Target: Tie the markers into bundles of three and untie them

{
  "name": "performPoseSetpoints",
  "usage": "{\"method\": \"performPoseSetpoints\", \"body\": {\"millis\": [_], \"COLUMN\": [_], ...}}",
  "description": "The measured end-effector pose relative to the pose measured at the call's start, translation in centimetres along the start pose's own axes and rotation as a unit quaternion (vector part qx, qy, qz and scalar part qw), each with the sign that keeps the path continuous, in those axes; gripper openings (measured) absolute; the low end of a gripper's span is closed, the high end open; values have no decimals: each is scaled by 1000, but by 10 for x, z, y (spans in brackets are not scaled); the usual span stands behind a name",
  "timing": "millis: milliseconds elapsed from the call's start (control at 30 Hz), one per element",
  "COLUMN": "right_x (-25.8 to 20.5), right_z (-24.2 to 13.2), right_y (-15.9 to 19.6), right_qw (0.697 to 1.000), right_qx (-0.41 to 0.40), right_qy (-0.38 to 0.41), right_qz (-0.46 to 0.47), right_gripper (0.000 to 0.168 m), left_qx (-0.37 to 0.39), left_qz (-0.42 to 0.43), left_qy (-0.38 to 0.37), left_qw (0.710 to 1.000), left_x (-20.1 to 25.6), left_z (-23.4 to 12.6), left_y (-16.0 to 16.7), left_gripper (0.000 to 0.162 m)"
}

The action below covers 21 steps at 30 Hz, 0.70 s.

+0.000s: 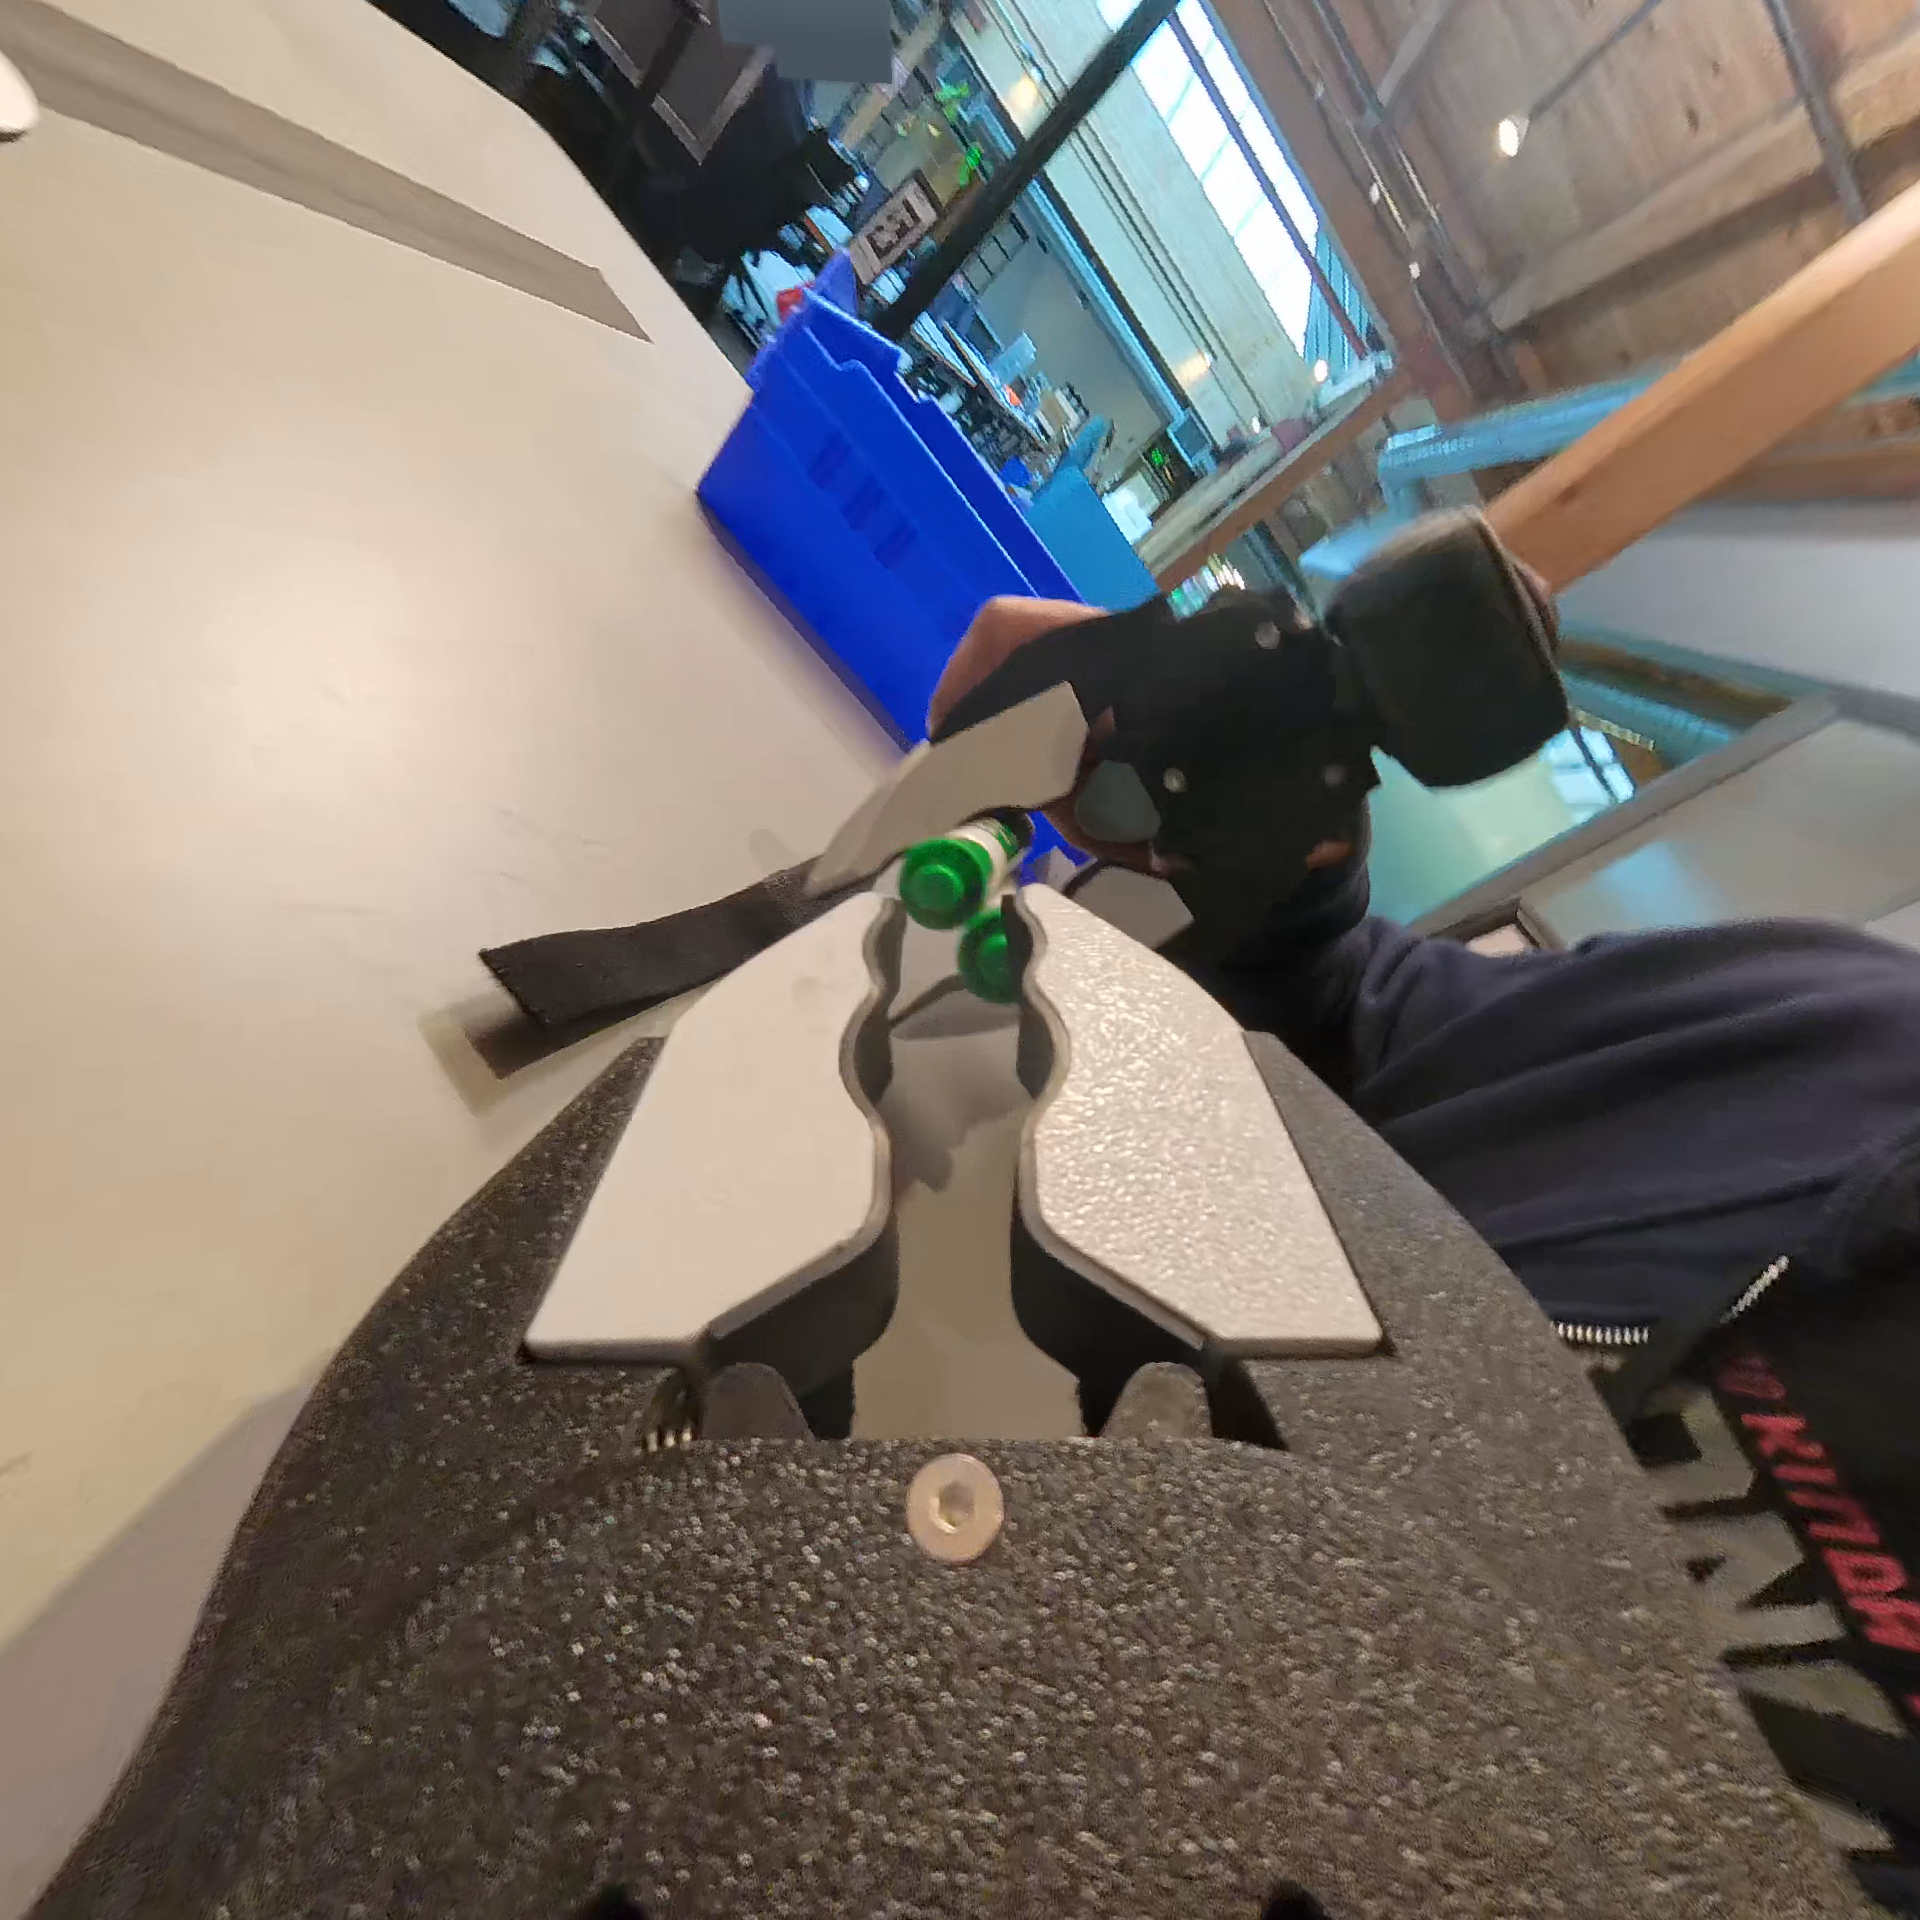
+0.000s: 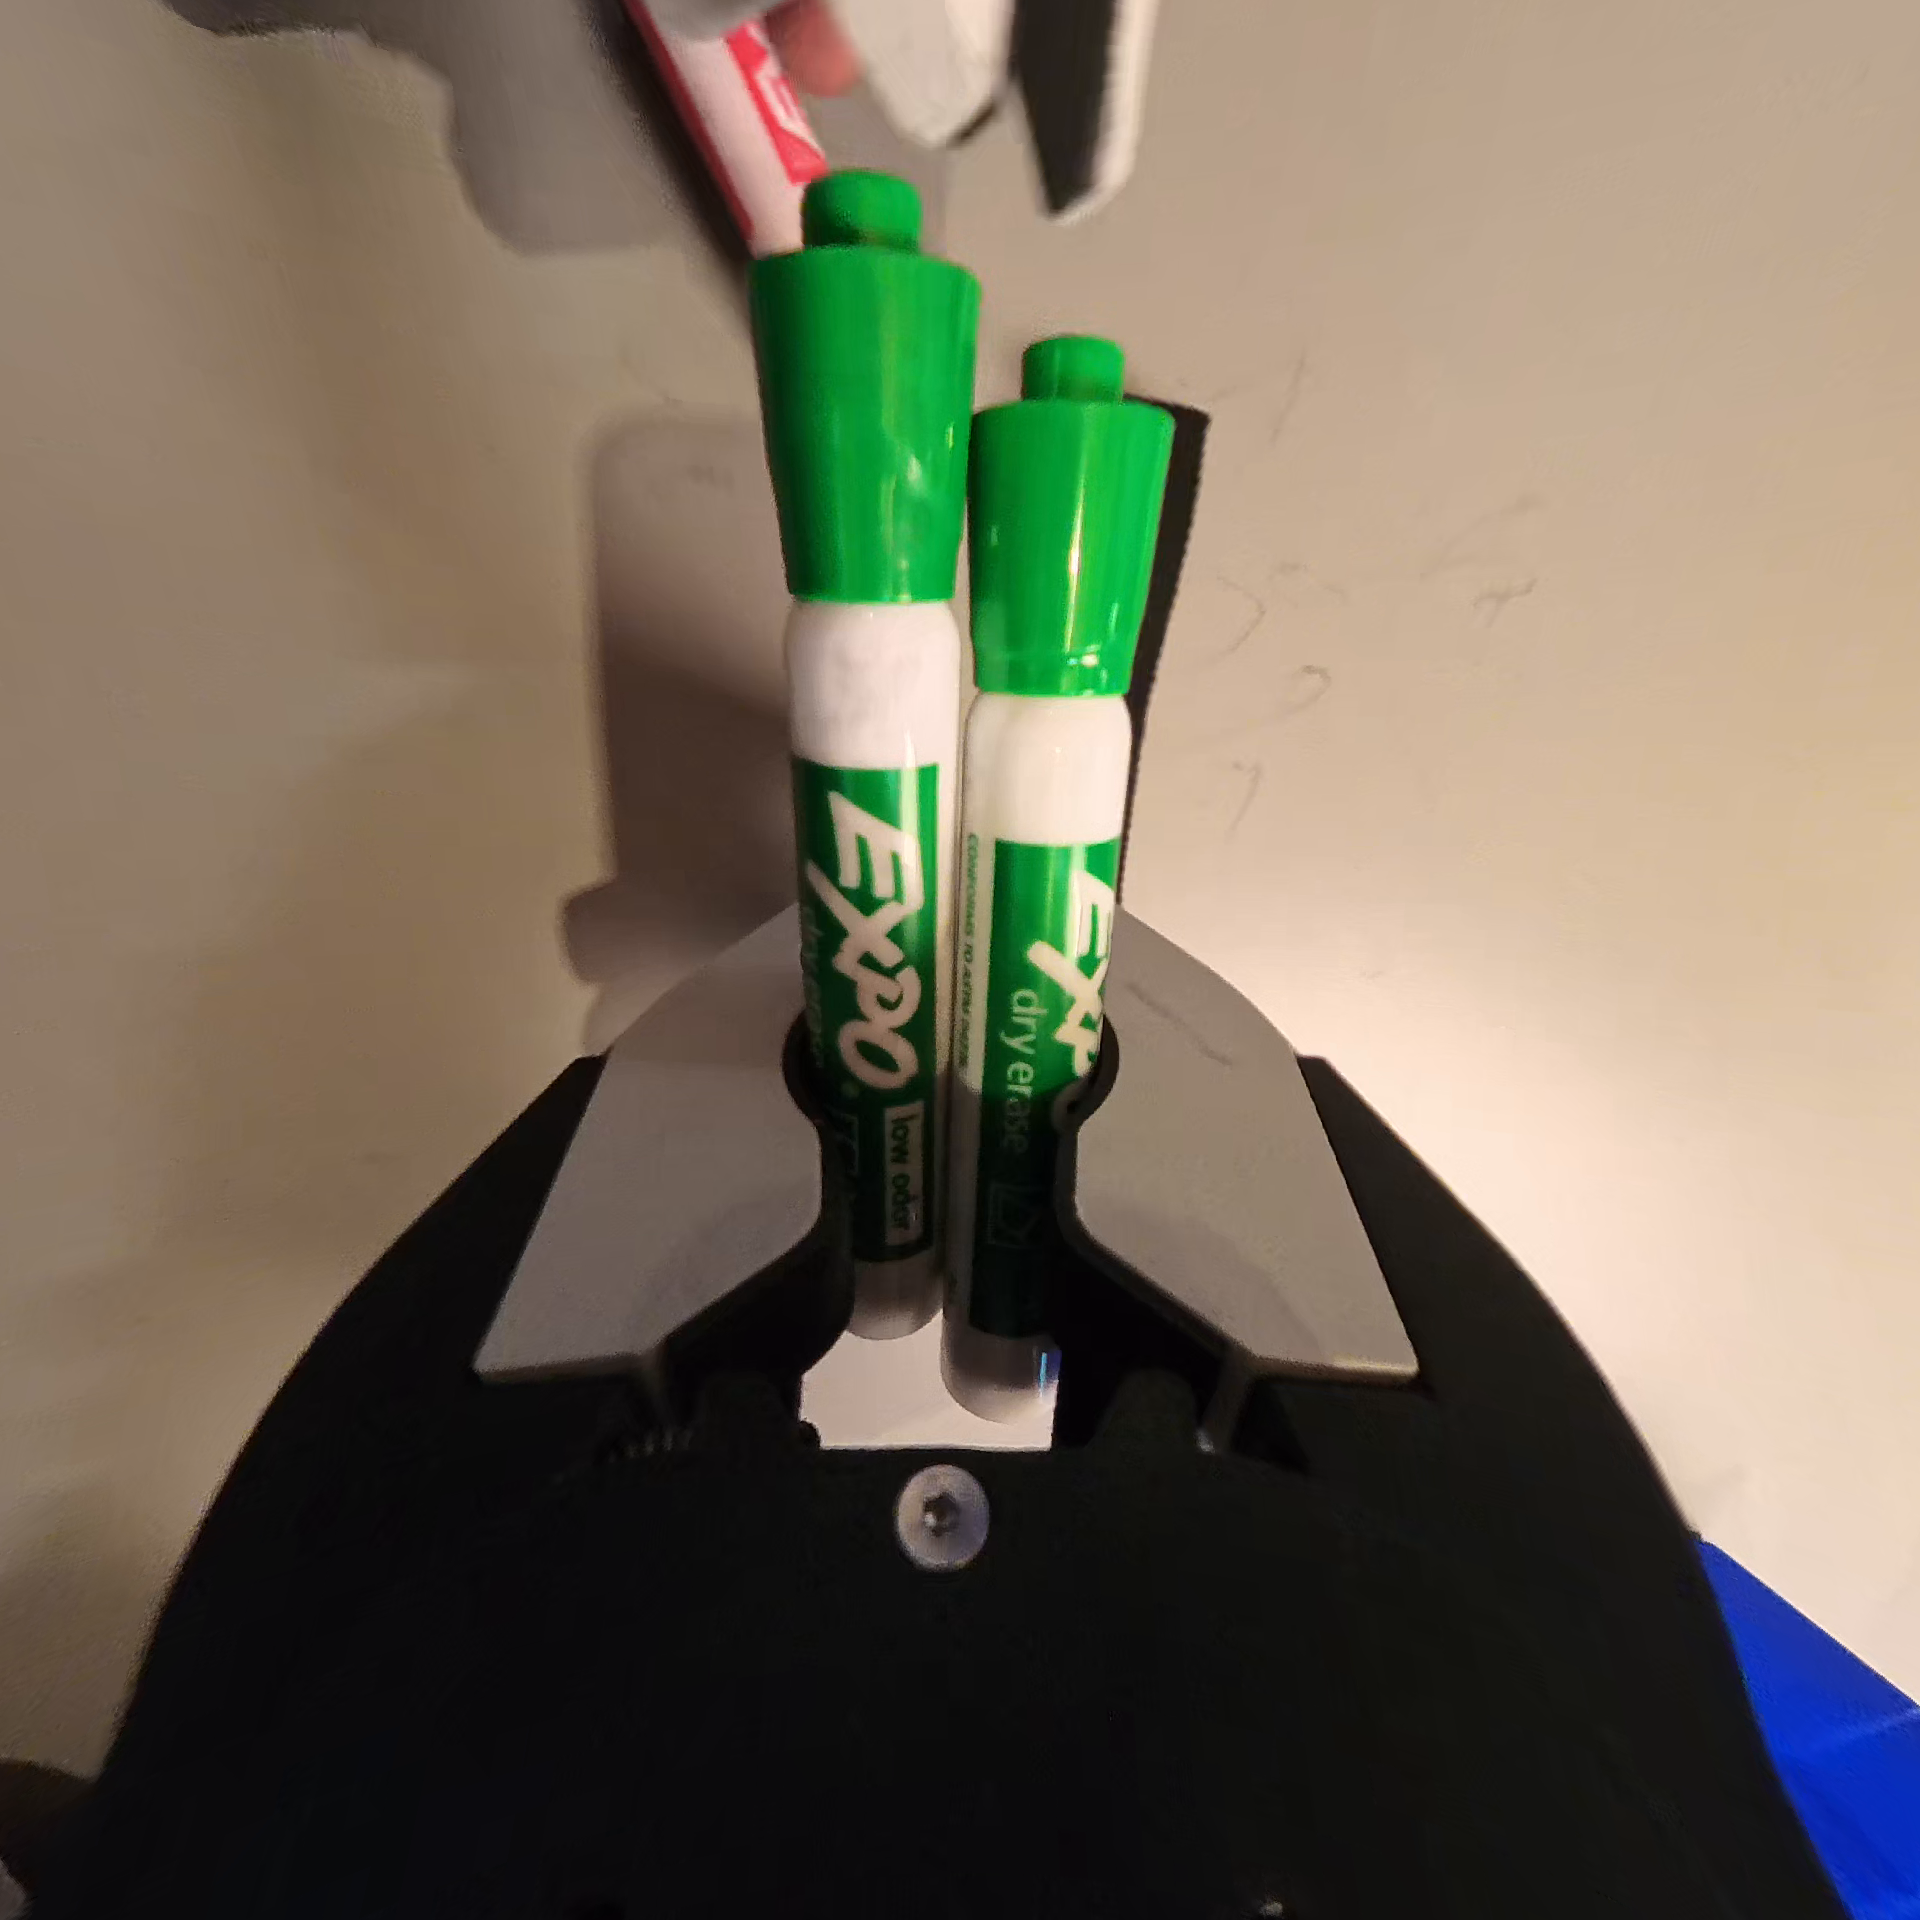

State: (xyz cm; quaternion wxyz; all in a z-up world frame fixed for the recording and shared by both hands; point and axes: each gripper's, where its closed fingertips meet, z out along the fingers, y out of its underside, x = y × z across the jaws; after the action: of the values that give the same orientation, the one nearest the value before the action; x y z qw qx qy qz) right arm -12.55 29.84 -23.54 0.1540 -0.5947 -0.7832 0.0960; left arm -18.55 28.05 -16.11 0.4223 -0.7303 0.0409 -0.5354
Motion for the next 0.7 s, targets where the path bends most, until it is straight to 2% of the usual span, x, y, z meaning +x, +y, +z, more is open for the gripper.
{"method": "performPoseSetpoints", "body": {"millis": [67, 200, 333, 467, 700], "right_x": [-2, 0, 3, 2, 2], "right_z": [1, 0, -1, 1, -1], "right_y": [0, 0, 3, 3, 3], "right_qw": [1000, 1000, 1000, 1000, 1000], "right_qx": [-5, -6, -11, -10, -7], "right_qy": [4, 12, 15, 9, 2], "right_qz": [-7, -9, -7, -5, 1], "right_gripper": [42, 42, 42, 42, 42], "left_qx": [15, 10, -3, -13, 5], "left_qz": [-32, -81, -62, -45, -48], "left_qy": [-11, 13, 14, 15, 5], "left_qw": [999, 997, 998, 999, 999], "left_x": [-7, -5, 0, 5, 3], "left_z": [-1, 5, 7, 9, 12], "left_y": [-2, 4, 8, 12, 12], "left_gripper": [25, 26, 25, 17, 17]}}
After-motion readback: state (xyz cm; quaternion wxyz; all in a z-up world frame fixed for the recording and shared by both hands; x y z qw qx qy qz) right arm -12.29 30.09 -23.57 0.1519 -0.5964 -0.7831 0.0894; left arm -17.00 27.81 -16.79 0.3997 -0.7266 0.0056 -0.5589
